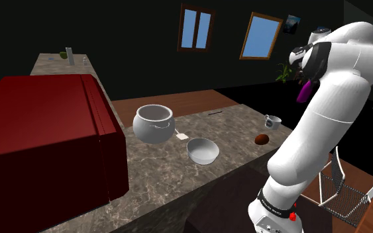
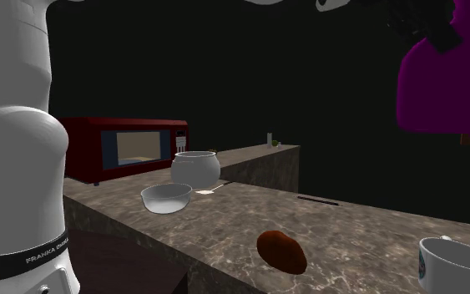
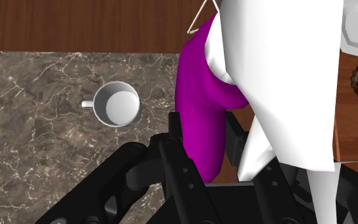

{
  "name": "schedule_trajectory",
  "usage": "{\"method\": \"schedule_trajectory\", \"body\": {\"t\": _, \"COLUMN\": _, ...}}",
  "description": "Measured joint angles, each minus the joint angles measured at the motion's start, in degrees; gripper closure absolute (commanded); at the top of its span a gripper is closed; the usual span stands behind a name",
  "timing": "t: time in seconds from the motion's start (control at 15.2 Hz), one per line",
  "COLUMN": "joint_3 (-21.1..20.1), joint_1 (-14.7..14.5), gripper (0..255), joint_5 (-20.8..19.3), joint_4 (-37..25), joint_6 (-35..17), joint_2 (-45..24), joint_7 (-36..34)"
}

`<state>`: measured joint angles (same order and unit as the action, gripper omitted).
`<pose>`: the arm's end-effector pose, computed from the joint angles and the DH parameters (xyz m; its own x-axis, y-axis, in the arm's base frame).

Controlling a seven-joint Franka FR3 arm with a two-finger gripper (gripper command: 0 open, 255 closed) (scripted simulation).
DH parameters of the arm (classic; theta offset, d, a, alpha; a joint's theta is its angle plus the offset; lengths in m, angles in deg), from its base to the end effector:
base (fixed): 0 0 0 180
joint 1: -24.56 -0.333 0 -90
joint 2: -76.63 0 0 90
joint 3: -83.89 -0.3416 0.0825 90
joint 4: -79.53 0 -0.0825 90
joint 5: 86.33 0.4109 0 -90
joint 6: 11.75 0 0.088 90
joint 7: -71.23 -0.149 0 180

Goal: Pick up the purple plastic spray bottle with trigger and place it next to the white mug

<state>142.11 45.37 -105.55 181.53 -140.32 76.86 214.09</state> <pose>0.1024 -0.6393 0.5806 0.2586 0.8115 -0.5241 0.9522 -0.3055 -0.0031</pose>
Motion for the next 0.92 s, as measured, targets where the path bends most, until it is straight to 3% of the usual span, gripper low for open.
{"method": "schedule_trajectory", "body": {"t": 0.92, "joint_3": 0.63, "joint_1": 0.73, "gripper": 255, "joint_5": -0.23, "joint_4": 9.15, "joint_6": -10.32, "joint_2": -2.16, "joint_7": -2.31}}
